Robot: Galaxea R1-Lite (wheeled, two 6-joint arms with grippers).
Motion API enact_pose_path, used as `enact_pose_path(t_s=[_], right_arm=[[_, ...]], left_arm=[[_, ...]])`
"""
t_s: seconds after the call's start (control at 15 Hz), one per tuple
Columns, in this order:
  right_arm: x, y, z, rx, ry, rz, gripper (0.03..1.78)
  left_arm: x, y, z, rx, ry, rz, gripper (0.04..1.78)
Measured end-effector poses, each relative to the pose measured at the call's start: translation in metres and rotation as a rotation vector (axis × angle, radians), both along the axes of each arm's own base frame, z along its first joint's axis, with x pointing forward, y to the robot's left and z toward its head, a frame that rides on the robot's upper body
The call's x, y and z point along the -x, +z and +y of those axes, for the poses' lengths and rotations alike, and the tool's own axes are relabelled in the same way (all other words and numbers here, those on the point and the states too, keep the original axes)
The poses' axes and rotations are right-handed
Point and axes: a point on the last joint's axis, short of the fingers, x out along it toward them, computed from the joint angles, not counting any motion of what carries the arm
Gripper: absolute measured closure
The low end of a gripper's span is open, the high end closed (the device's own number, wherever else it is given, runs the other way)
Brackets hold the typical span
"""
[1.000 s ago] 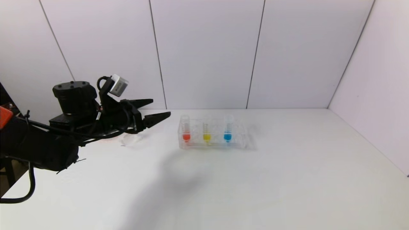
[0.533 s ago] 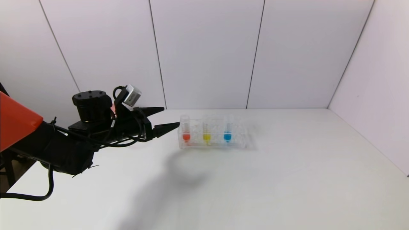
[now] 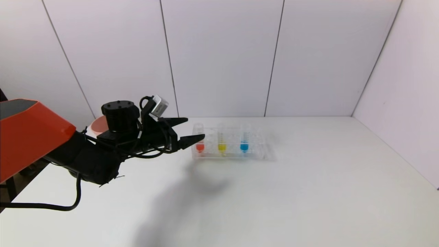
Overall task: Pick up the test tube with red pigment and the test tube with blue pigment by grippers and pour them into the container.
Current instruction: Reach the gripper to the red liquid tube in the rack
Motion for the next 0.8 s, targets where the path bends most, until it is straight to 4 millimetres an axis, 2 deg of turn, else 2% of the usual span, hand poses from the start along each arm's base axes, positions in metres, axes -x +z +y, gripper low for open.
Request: enact_pose_path(t_s=[0.8], right_arm=[[0.000,0.000,0.000,0.000,-0.001,0.000,0.04]], left_arm=[[-0.028,-0.025,-0.012,-0.006,-0.011,0.023,0.06]])
